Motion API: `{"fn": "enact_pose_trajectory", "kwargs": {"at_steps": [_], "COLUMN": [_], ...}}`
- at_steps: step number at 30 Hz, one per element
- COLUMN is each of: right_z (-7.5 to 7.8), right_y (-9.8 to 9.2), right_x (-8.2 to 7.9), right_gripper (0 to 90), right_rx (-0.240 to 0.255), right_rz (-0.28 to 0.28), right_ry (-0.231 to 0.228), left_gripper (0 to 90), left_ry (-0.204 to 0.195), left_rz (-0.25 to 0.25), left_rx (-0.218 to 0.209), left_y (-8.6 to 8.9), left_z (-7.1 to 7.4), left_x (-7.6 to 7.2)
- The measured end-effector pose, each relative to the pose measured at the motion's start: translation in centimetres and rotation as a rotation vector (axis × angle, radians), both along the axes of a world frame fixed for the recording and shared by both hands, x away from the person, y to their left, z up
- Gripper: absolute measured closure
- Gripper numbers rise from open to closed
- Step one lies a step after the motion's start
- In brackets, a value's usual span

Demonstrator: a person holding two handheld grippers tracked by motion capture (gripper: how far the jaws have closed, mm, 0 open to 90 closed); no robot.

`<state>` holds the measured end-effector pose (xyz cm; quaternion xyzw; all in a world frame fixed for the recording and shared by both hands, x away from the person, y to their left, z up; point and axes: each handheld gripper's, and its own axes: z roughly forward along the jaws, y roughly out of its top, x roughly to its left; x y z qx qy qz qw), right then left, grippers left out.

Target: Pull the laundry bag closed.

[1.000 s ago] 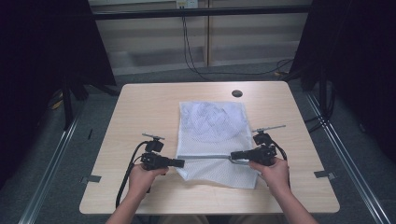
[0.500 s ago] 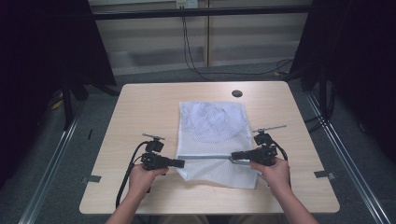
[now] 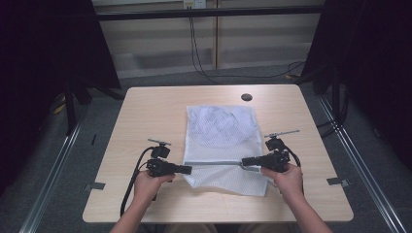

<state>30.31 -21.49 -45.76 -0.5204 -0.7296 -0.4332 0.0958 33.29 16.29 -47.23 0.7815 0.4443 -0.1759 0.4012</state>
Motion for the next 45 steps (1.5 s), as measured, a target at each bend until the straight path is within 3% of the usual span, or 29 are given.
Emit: {"fn": "enact_pose_trajectory", "kwargs": {"at_steps": [37,45], "right_z": [0.0,0.1], "right_y": [-0.8,-1.1], "right_x": [-0.2,-0.1], "right_gripper": [87.0,87.0], "right_rx": [-0.002,0.003], "right_rz": [0.002,-0.002], "right_ry": [0.006,0.007], "left_gripper": [88.4,88.4], "left_ry": [0.017,0.003], "left_rz": [0.029,0.020], "left_rx": [-0.019,-0.014], "left_y": [0.1,0.4], "left_z": [0.1,0.2], "left_x": [-0.1,-0.2]}}
